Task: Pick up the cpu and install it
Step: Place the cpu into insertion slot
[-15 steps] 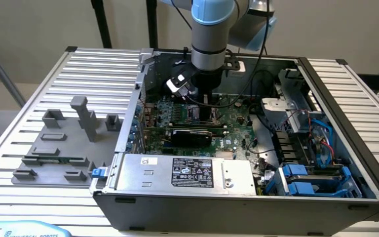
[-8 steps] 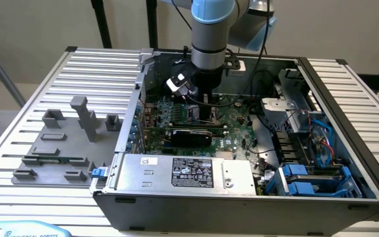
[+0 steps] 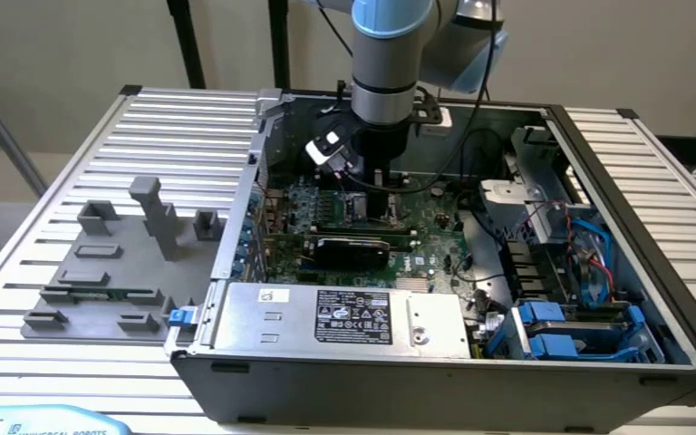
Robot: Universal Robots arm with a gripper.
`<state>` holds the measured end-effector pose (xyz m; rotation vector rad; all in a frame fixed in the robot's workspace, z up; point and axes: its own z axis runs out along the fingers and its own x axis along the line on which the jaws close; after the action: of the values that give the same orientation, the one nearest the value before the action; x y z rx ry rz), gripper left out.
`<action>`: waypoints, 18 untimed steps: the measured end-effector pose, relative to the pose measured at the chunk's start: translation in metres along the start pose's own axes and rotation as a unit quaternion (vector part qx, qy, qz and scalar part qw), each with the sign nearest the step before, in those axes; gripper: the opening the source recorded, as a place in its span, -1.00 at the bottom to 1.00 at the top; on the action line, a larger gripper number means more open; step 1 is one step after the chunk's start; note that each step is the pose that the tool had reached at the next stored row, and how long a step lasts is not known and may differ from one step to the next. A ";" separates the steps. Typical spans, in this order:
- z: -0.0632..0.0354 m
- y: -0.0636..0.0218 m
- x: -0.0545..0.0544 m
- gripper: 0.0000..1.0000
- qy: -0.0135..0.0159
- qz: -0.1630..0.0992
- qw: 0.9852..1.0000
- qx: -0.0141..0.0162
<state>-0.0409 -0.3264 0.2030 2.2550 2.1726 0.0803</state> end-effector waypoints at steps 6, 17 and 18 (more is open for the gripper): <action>-0.0084 0.0004 0.000 0.37 0.001 0.000 1.000 0.000; -0.0213 0.0009 0.001 0.07 0.002 0.000 1.000 0.000; -0.0220 0.0009 0.001 -0.05 0.002 0.000 1.000 0.000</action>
<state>-0.0409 -0.3263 0.2250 2.2573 2.1745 0.0851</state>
